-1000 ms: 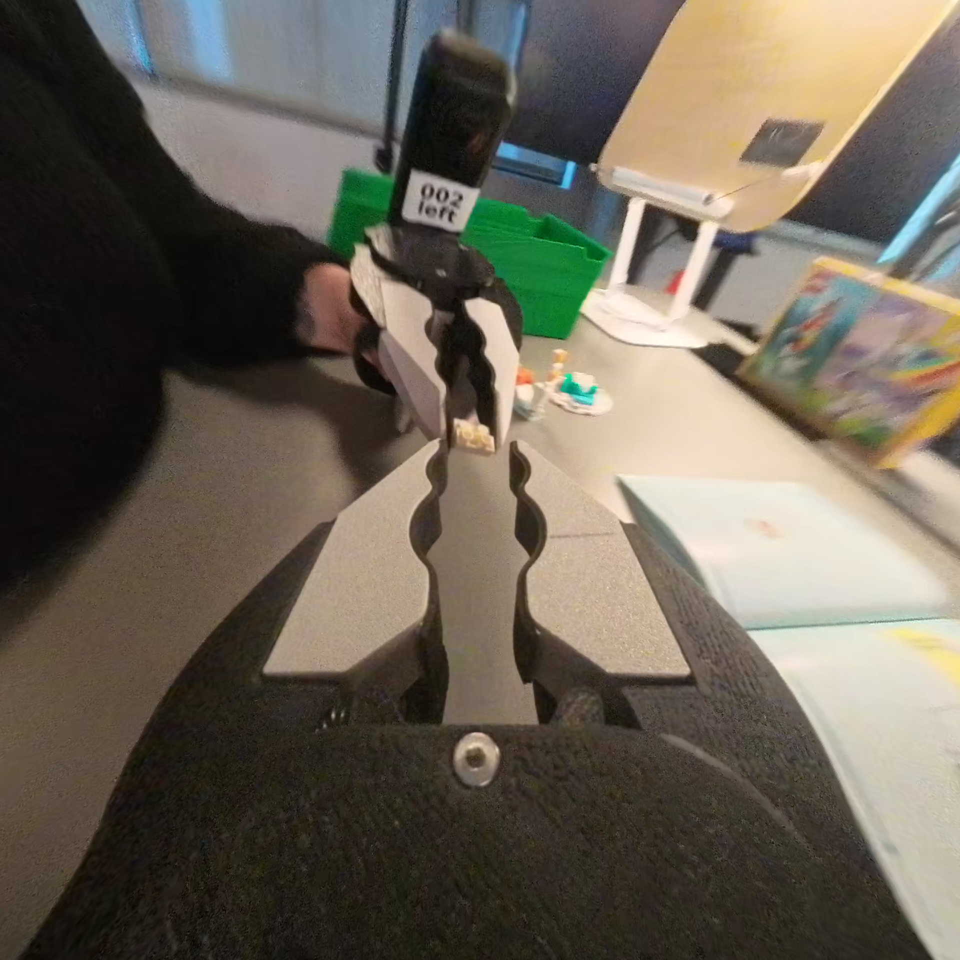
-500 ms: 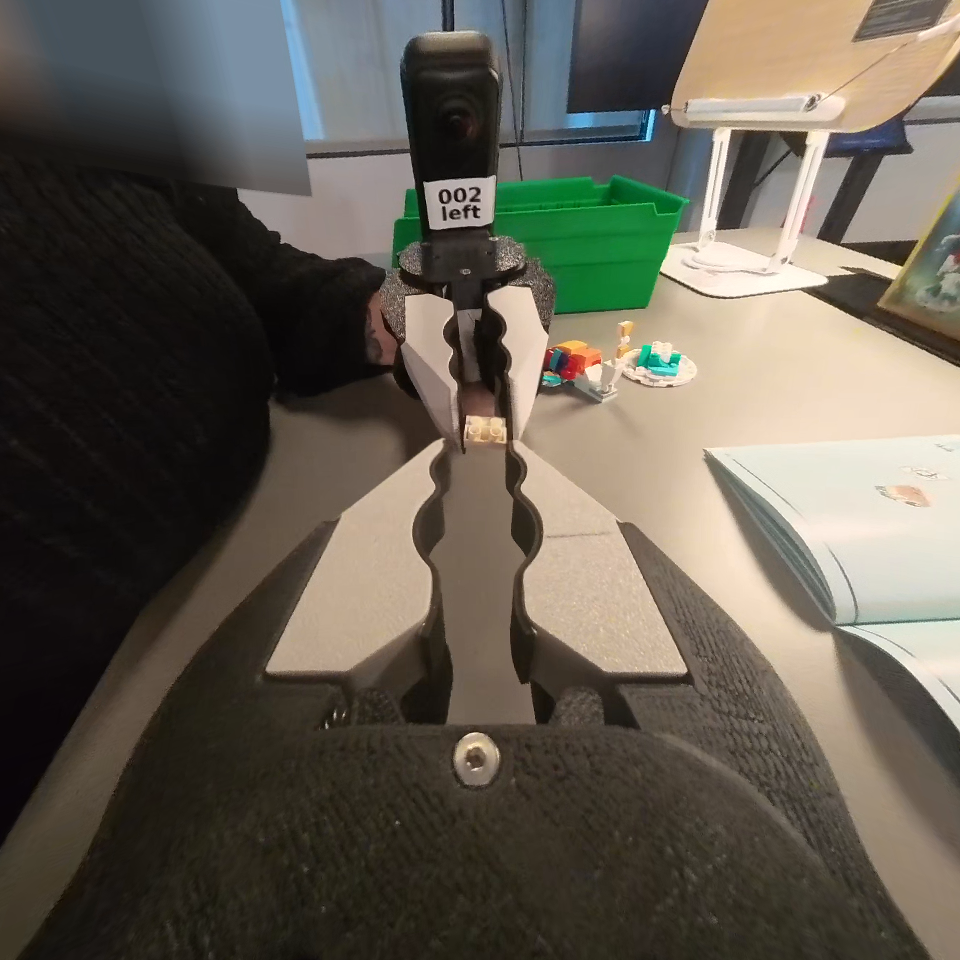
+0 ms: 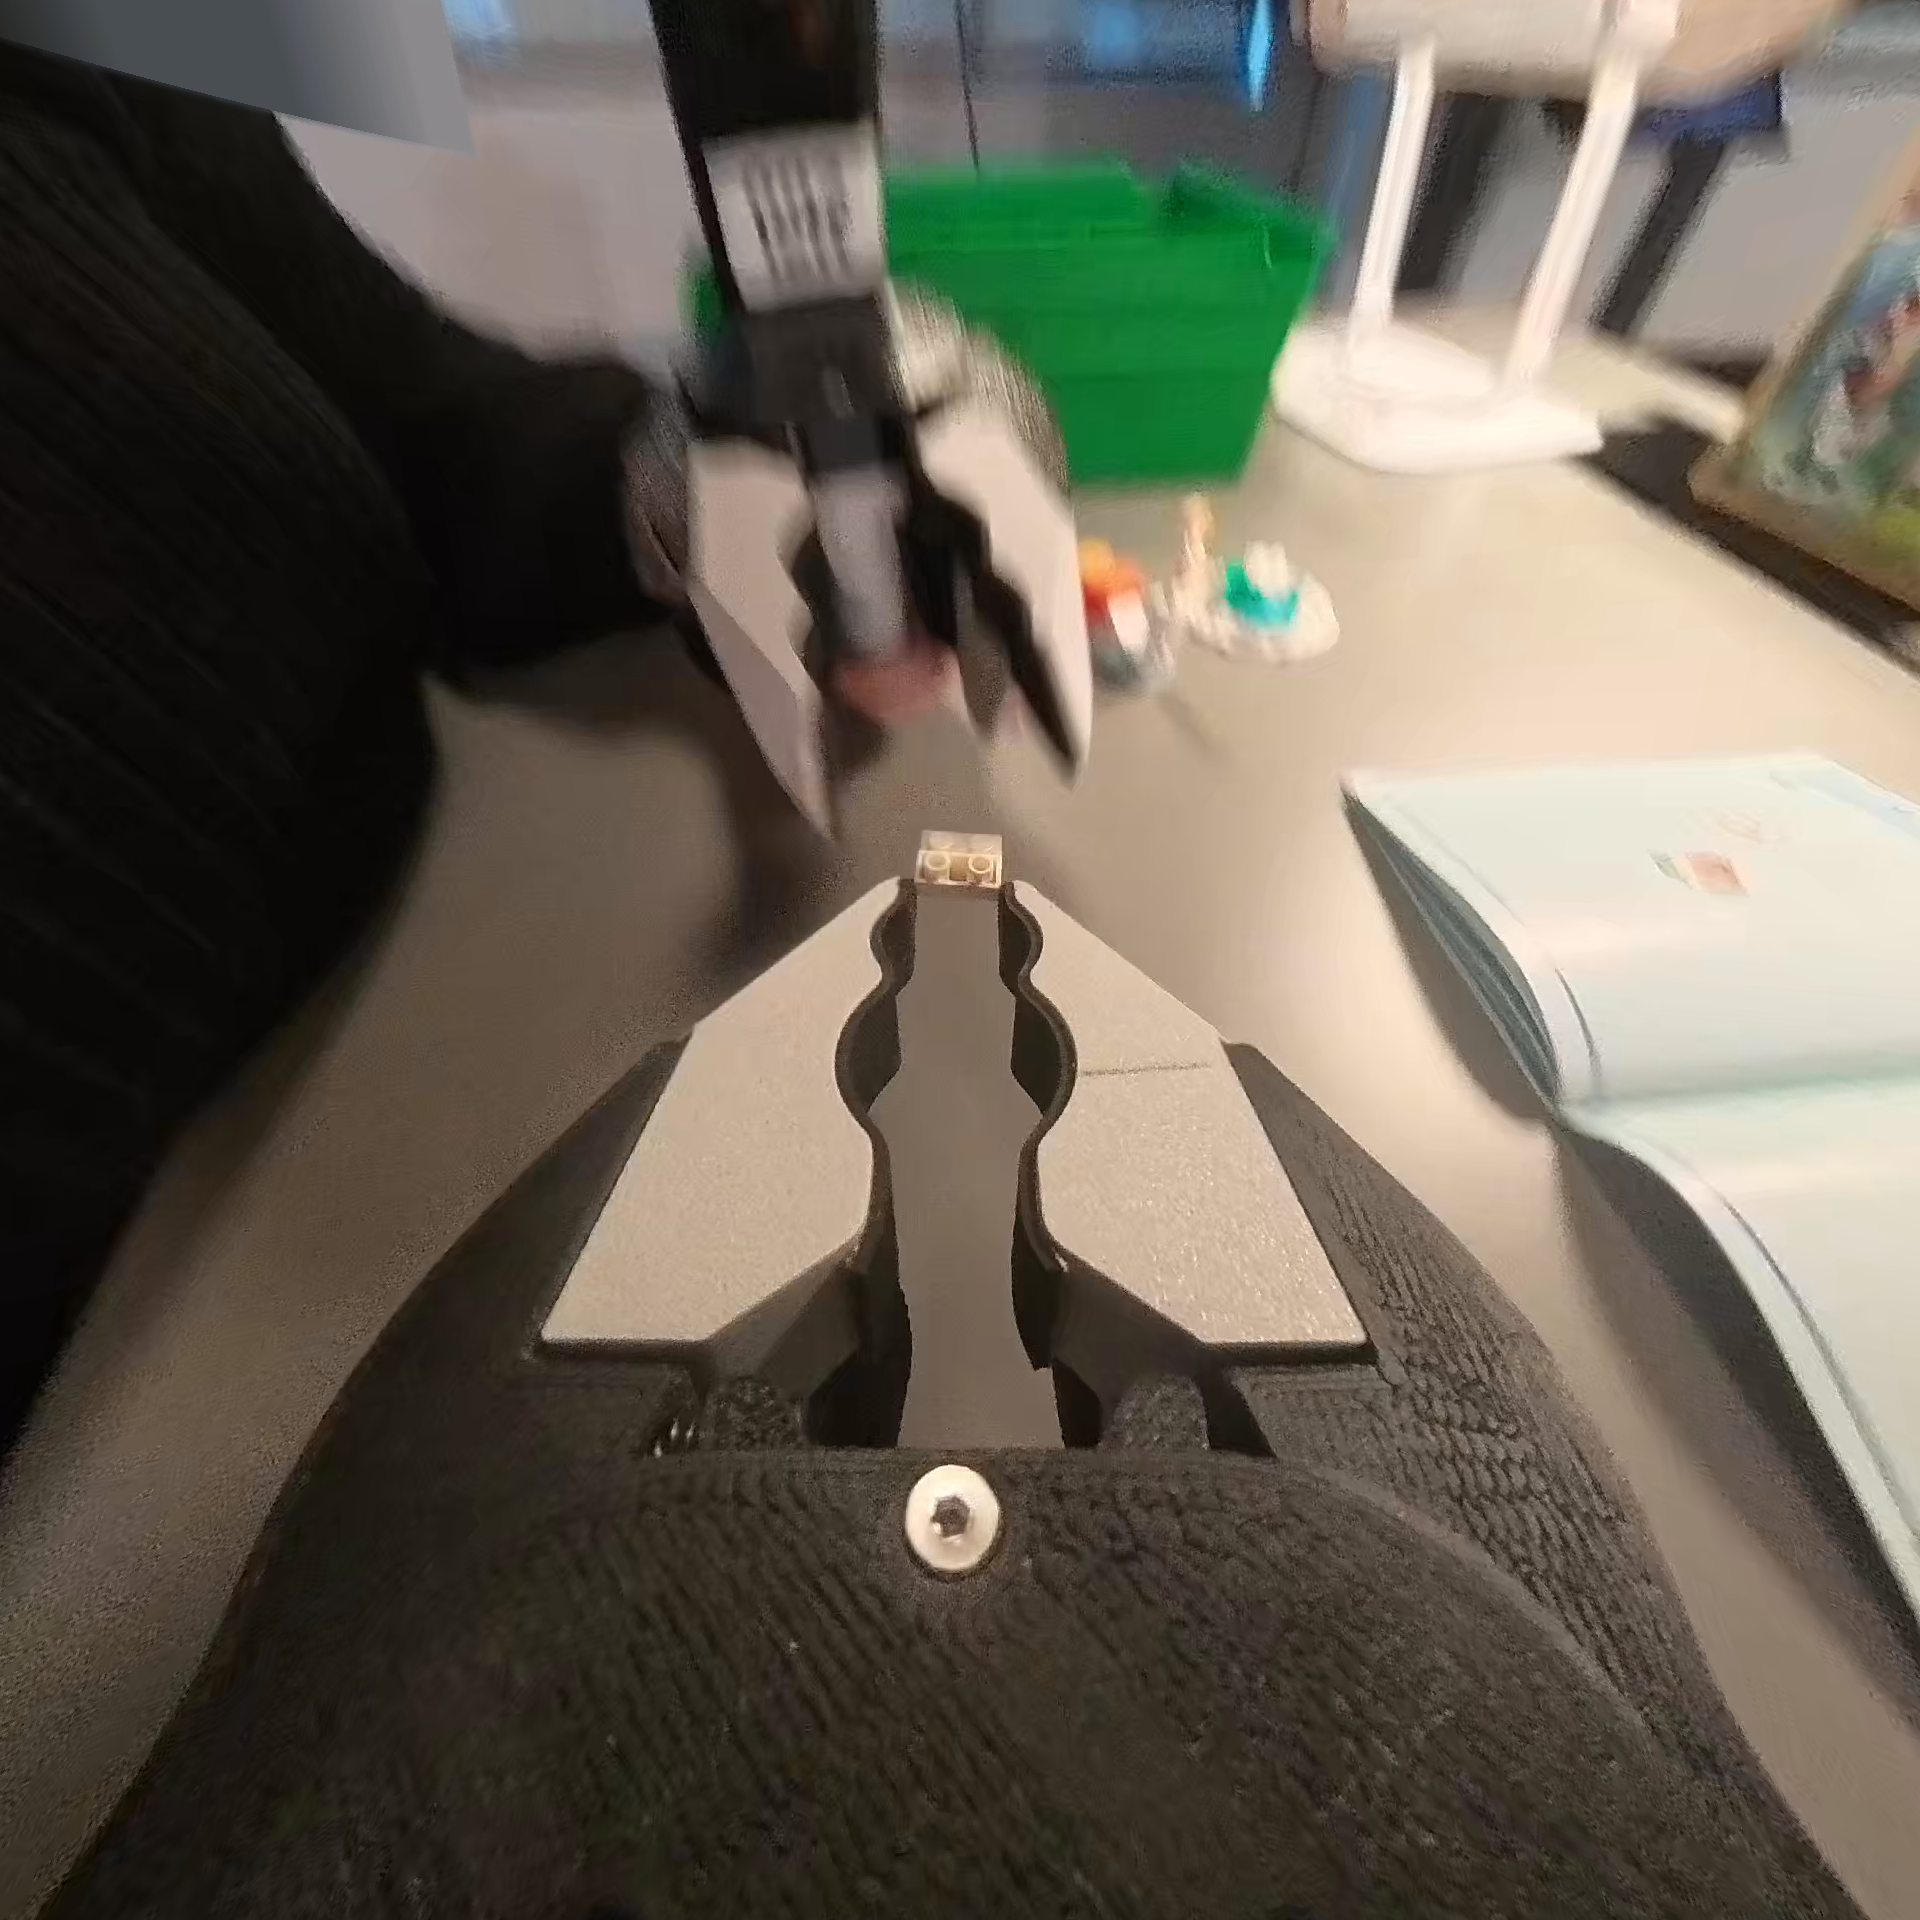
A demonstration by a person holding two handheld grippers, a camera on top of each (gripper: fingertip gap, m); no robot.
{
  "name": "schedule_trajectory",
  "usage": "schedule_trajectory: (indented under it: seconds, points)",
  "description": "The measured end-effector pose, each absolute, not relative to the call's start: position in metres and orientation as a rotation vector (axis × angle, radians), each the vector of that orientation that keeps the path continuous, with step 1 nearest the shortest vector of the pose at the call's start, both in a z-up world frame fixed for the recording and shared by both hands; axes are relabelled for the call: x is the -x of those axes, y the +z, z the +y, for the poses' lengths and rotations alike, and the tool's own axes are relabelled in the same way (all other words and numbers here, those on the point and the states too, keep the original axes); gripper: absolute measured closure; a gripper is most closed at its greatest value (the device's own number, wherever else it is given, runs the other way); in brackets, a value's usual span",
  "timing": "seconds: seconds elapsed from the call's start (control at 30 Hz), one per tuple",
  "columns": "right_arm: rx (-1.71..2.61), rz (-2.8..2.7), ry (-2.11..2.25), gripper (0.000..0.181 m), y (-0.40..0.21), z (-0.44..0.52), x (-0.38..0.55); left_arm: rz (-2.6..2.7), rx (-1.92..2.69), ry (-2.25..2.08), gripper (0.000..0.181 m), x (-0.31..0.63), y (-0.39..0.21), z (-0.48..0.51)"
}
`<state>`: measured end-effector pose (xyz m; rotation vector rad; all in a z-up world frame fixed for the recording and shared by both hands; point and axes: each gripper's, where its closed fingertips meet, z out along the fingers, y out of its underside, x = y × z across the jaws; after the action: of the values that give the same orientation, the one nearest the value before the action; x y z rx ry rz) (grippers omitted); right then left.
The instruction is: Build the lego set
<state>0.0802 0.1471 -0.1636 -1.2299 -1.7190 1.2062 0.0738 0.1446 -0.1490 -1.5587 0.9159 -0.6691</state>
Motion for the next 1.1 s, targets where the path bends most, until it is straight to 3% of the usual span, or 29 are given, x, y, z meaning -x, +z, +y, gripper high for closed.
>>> schedule_trajectory:
  seconds: [0.3,0.83,0.97,1.1]
  points:
    - [1.311,-1.893,1.055,0.168,-0.193,0.143,-0.086,0.865,1.572,-0.684,0.128,-0.068,-0.147,0.149]
    - [1.335,-1.991,0.861,0.161,-0.215,0.149,-0.088,0.841,1.547,-0.665,0.134,-0.067,-0.143,0.151]
    - [1.285,-1.910,0.940,0.159,-0.199,0.151,-0.087,0.820,1.535,-0.665,0.135,-0.065,-0.140,0.152]
    - [1.104,-1.566,0.937,0.158,-0.146,0.180,-0.082,0.790,1.518,-0.654,0.134,-0.062,-0.136,0.154]
